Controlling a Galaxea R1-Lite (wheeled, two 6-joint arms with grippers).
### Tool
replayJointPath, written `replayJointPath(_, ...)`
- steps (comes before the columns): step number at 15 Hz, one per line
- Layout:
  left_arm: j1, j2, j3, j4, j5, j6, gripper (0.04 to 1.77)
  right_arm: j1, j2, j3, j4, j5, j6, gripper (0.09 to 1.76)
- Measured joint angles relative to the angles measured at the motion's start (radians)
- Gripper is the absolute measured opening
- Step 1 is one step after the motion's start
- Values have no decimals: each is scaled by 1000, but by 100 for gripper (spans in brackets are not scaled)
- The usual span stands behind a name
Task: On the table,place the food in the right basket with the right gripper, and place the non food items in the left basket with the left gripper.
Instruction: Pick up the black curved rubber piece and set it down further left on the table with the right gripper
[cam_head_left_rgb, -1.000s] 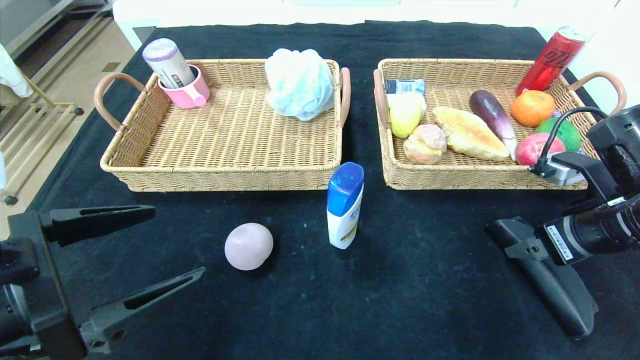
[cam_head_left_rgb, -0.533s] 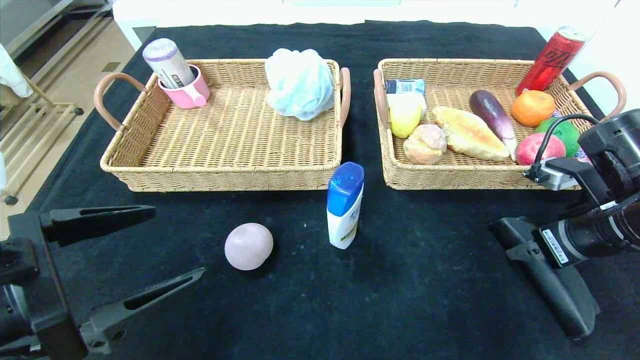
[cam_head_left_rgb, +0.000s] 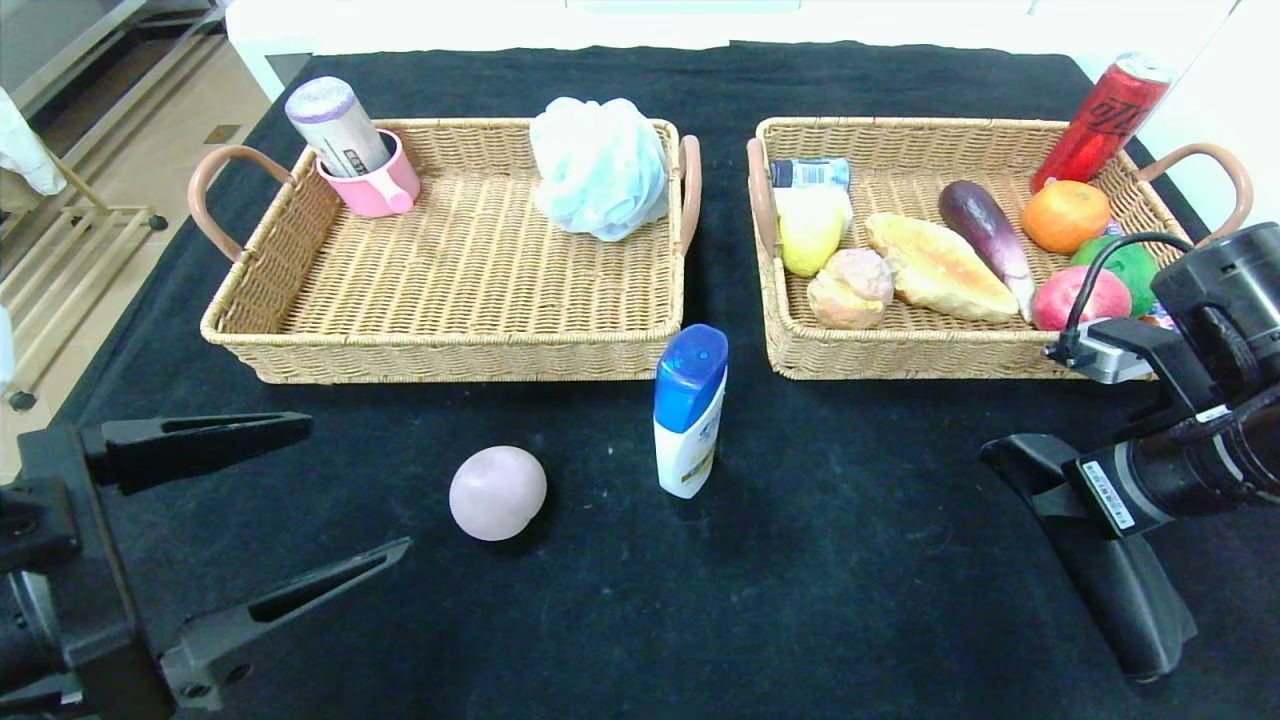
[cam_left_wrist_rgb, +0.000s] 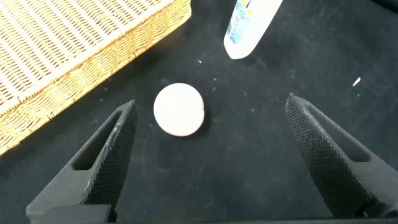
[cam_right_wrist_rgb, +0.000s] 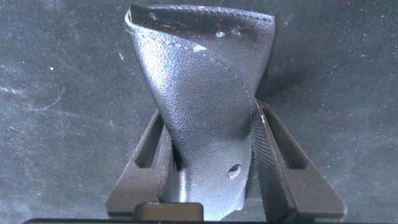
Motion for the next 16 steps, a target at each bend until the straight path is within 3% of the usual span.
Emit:
replayJointPath(9,0,0,0,-1,-4,0,172,38,-71,-16,10,9,-3,79)
replayJointPath(13,0,1,0,-2,0,-1,172,164,-157,-42,97,0,40,78)
replayJointPath(16,0,1,0,-1,1,0,172,344,-165,-86,130,-14,269,78)
